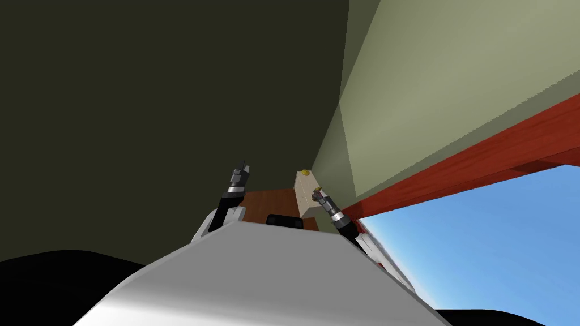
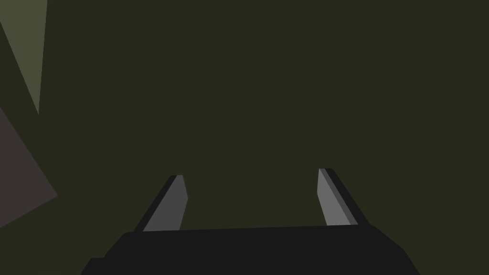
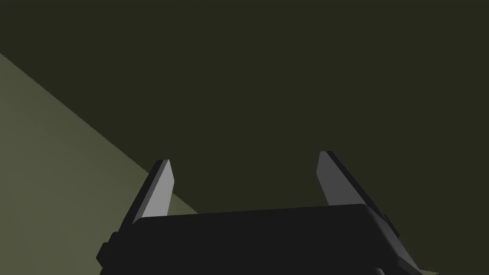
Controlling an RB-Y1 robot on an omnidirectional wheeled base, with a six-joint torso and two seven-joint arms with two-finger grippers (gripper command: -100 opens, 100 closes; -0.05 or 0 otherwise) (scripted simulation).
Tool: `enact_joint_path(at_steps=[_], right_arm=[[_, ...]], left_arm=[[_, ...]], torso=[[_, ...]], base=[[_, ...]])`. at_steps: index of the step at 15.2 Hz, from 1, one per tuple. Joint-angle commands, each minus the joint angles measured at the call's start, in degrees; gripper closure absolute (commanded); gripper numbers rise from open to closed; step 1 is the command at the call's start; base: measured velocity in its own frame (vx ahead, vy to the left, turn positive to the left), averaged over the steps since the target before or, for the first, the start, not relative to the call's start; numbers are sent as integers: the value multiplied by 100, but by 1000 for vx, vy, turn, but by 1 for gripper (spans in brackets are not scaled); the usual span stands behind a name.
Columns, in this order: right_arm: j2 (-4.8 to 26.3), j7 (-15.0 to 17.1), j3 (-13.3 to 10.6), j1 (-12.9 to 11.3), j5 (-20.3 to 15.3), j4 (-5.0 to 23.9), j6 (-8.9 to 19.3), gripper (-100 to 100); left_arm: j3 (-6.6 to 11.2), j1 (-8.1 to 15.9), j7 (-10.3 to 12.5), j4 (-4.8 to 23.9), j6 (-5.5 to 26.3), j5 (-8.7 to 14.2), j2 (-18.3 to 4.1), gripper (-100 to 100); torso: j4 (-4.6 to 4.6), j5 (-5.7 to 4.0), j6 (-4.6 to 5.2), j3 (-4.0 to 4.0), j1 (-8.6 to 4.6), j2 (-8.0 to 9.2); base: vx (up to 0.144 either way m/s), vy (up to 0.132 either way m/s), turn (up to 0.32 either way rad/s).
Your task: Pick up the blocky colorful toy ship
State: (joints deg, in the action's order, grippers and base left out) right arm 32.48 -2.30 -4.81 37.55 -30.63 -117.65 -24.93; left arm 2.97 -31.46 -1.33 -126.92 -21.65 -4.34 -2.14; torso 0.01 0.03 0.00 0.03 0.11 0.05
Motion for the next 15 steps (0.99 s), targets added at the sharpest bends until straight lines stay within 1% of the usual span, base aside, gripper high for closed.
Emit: enact_joint_path(at_steps=[1, 4, 5, 6, 7, 8, 9, 10, 11, 12, 13, 14, 15], right_arm=[[221, -17, -27, 89, -284, 160, -14, -100], [221, -17, -27, 89, -284, 160, -14, -100], [453, -35, -110, 159, -559, 321, 33, -100], [453, -35, -110, 159, -574, 321, 33, -100], [667, -54, -194, 231, -757, 484, 79, -100], [684, -54, -194, 231, -867, 484, 79, -100], [878, -72, -279, 304, -1011, 647, 127, -100], [912, -72, -279, 304, -1125, 649, 127, -100], [912, -72, -279, 304, -1163, 649, 127, -100], [1138, -91, -365, 377, -1348, 814, 174, -100], [1138, -91, -365, 377, -1460, 814, 174, -100], [1361, -111, -450, 449, -1597, 979, 221, -100], [1361, -111, -450, 449, -1733, 979, 221, -100]], left_arm=[[0, 0, 0, 0, 0, 0, 0, 0], [0, 0, 0, 0, 0, 0, 0, 0], [0, 0, 0, 0, 0, 0, 0, 0], [-1, 0, 0, 0, 0, 0, 0, 0], [-1, 0, 0, 0, 0, 0, 0, 0], [-1, 0, 0, 0, 0, 0, 0, 0], [-1, -2, 0, 0, 0, 0, 0, 0], [-1, -1, 0, 0, 0, 0, 0, 0], [0, -2, 0, 0, 0, 0, 0, 0], [0, -1, 0, 0, 0, 0, 0, 0], [0, -1, 0, 0, 0, 0, 0, 0], [0, -1, 0, 0, 0, 0, 0, 0], [0, -1, 0, 0, 0, 0, 0, 0]], torso=[[0, 0, 0, 0, 0, 0], [0, 2, 0, -2, 8, -4], [0, 2, -1, -2, 7, -5], [-2, 2, -2, -5, 11, -10], [-5, 4, -7, -16, 22, -32], [-11, 6, -8, -32, 25, -59], [-14, 5, -4, -39, 22, -69], [-15, 6, -3, -38, 26, -66], [-13, 6, -2, -35, 25, -60], [-11, 5, -1, -28, 17, -48], [-9, 3, -3, -24, 12, -41], [-8, 2, -3, -22, 9, -38], [-8, 2, -4, -23, 10, -40]], base=[[1, 46, 55], [11, 44, 68], [34, 58, 119], [123, 102, 295], [202, 95, 384], [182, 72, 214], [147, 90, 159], [121, 79, 101], [79, 41, 13], [76, 37, 103], [78, 34, 117], [93, 48, 165], [95, 37, 149]])
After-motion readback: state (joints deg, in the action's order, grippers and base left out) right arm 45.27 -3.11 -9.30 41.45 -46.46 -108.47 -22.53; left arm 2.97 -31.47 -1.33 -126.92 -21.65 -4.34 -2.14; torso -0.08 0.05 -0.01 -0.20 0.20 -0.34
